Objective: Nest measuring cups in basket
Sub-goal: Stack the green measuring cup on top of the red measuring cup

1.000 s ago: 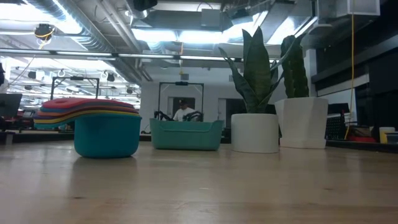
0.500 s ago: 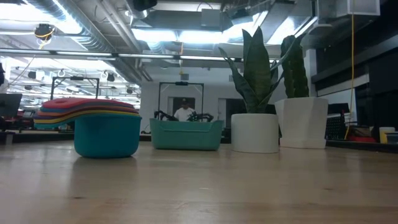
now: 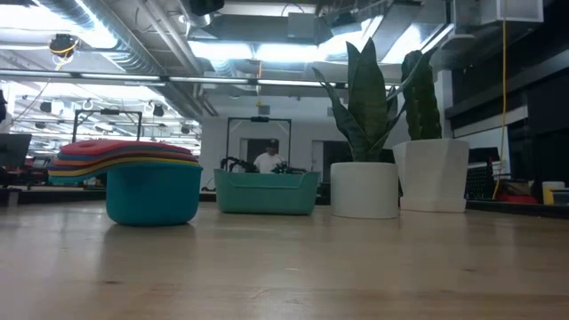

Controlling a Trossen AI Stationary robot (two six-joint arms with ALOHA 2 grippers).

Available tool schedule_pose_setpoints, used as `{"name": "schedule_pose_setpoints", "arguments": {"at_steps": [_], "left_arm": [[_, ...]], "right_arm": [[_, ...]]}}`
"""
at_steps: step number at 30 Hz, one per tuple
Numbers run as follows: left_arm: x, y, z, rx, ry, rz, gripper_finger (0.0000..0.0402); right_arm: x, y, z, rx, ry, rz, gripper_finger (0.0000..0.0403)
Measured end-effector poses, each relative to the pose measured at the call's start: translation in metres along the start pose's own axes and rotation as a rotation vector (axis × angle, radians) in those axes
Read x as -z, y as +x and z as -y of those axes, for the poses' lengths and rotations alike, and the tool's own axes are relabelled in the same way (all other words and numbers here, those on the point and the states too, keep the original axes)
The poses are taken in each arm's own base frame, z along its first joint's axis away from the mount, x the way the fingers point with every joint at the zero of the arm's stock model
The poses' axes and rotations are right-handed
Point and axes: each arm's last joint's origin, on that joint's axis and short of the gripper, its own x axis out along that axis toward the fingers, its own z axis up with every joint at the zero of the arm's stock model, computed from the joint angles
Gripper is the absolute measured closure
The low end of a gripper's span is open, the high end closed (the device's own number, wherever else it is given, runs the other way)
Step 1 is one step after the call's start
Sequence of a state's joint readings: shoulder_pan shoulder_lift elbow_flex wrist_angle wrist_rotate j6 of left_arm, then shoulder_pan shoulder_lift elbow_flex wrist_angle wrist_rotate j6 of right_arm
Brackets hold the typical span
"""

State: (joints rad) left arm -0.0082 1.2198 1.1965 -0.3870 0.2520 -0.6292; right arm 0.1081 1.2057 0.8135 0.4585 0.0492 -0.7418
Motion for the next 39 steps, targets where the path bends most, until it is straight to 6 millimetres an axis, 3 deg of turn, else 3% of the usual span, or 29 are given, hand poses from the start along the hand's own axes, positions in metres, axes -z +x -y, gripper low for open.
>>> {"name": "schedule_pose_setpoints", "arguments": {"at_steps": [12, 30, 39], "left_arm": [[0.0000, 0.0000, 0.0000, 0.000, 0.000, 0.000, 0.0272], [-0.0003, 0.0000, -0.0007, -0.013, 0.002, 0.008, 0.0271], [-0.0001, -0.0001, -0.0009, -0.020, 0.002, 0.010, 0.0271]], "right_arm": [[0.0020, 0.0004, 0.0008, 0.001, 0.001, -0.010, 0.0320], [0.0035, 0.0003, -0.0005, -0.013, 0.001, -0.025, 0.0326], [0.0038, 0.0003, -0.0008, -0.016, 0.001, -0.029, 0.0369]]}}
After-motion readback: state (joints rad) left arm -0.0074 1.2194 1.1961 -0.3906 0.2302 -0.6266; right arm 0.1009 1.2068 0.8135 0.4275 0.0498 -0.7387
